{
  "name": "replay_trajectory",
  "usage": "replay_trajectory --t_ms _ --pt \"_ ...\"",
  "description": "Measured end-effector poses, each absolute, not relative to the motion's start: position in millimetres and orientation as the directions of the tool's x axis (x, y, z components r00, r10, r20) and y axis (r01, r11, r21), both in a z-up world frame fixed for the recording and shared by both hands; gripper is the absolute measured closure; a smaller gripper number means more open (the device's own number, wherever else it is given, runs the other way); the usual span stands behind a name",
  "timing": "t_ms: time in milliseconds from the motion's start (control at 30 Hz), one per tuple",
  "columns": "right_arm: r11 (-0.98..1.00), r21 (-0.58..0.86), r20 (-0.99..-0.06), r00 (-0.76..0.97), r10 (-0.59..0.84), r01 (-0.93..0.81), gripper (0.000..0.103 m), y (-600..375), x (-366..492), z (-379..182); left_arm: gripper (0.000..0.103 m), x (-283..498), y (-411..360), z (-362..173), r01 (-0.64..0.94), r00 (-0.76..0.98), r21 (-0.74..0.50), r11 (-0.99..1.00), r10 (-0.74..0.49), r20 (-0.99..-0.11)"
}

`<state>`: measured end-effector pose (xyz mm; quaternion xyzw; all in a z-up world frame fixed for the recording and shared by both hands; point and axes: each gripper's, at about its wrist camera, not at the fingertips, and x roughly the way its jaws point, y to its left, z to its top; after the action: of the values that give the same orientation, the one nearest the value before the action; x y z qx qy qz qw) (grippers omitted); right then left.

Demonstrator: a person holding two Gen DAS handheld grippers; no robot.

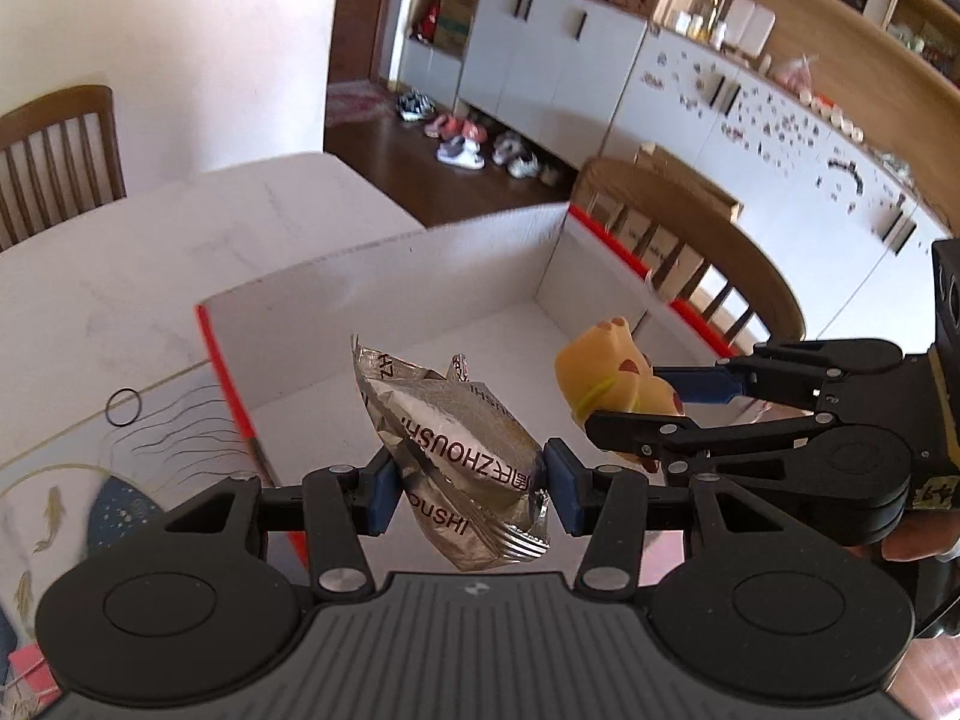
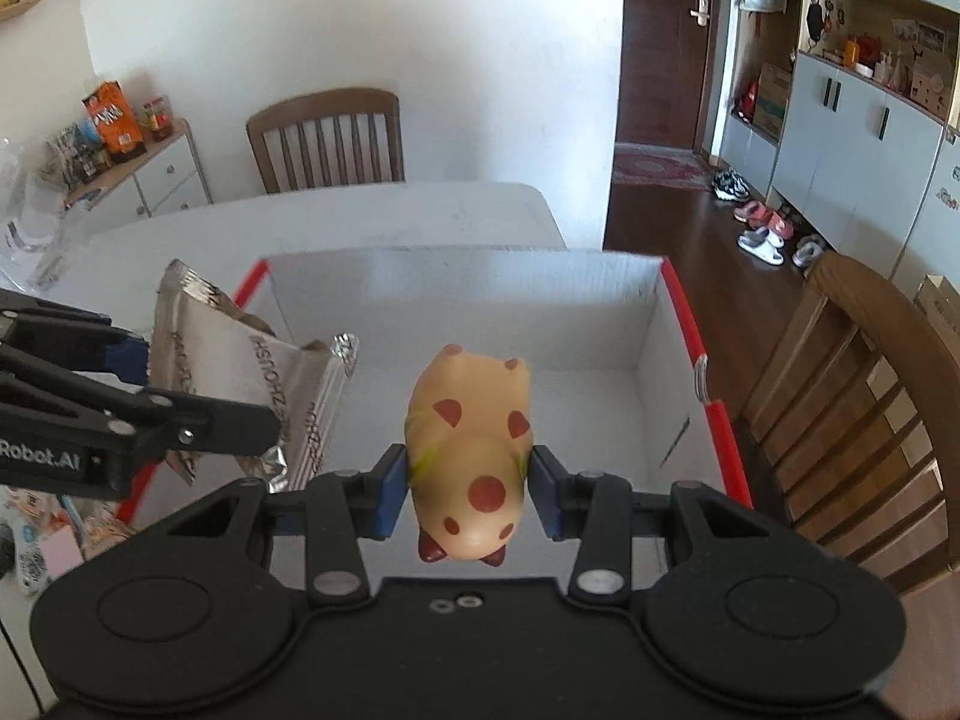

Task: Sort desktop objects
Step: 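Lift the foil bag and toy pig and carry both toward the red box, then lower the foil bag and toy pig into the box and open both tools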

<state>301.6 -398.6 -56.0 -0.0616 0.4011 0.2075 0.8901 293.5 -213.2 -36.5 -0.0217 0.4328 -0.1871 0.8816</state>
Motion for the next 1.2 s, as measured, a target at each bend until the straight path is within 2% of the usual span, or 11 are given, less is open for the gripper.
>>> replay_trajectory --t_ms 500,1033,1133,1200 --pt "0.910 0.071 -0.834 0.476 0.279 -0.409 0.061 -393 334 -98 0.055 335 -244 -80 0.351 0.413 -0.170 0.921 -0.315 -0.855" --pt "0.900 0.066 -0.890 0.382 0.248 -0.431 0.057 -390 341 -118 0.054 343 -244 -84 0.366 0.395 -0.129 0.922 -0.280 -0.875" --pt "0.900 0.076 -0.889 0.380 0.256 -0.430 0.050 -392 340 -116 0.053 344 -244 -84 0.362 0.395 -0.134 0.922 -0.282 -0.874" --pt "0.898 0.073 -0.883 0.391 0.261 -0.434 0.039 -394 338 -113 0.047 342 -244 -81 0.370 0.406 -0.122 0.921 -0.278 -0.871"
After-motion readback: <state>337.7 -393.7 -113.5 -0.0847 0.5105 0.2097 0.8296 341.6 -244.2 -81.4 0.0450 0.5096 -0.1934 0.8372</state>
